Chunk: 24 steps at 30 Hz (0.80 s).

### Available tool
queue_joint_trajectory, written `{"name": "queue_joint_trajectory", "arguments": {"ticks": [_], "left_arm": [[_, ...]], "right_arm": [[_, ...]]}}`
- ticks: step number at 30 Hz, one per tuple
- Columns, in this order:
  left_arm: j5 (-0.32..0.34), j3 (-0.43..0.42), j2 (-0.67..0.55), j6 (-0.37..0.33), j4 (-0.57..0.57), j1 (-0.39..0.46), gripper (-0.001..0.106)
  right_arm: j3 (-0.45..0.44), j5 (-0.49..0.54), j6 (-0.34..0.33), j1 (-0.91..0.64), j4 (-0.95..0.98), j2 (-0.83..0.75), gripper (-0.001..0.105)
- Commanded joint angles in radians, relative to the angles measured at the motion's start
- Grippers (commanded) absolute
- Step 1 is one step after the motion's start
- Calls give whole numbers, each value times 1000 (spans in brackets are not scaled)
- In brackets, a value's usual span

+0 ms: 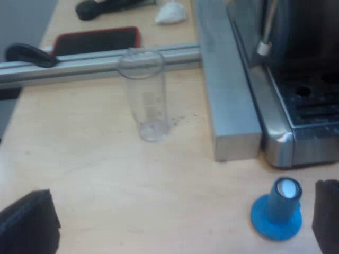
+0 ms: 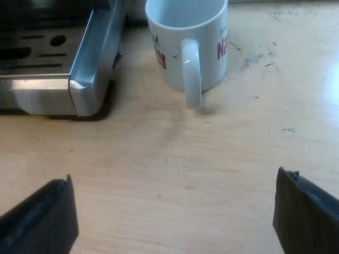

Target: Grind coffee beans and then tamp

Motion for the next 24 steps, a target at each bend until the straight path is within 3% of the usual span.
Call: {"name": "queue_joint_trajectory", "arguments": {"ticks": [1,24], "left_arm": [[22,6,-139,-13,-43,-1,105],[24,38,-139,32,-106,-1,105]], "right_arm": [[11,-10,-7,-3,-4,-46,77],[30,-8,-7,-3,-13,-46,77]]}}
